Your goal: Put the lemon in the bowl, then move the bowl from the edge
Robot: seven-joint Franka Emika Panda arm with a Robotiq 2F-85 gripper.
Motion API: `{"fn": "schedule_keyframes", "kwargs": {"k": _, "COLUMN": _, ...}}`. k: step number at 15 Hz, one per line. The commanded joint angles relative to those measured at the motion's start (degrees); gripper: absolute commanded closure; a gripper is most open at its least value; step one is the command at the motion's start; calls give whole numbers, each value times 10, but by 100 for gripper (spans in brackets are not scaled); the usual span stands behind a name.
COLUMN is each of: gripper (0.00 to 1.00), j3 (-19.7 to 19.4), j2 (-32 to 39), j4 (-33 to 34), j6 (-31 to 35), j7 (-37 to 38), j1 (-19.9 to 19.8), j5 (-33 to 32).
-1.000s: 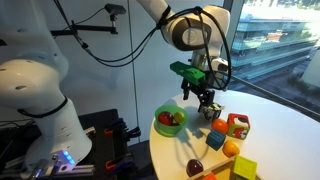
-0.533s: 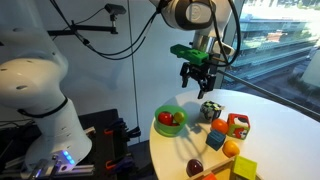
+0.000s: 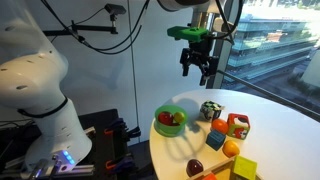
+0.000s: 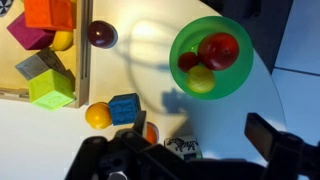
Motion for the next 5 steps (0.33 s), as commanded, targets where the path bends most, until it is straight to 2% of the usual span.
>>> {"fn": "schedule_keyframes", "kwargs": {"k": 1, "gripper": 0, "j3": 1, "j2": -21, "j4": 2, "j6": -13, "j7": 38, "j1": 3, "j5": -24}}
{"fn": "schedule_keyframes", "kwargs": {"k": 5, "gripper": 0, "j3": -4, "j2": -13, "j4": 1, "j6": -2, "j7": 23, "j1": 5, "j5": -10}}
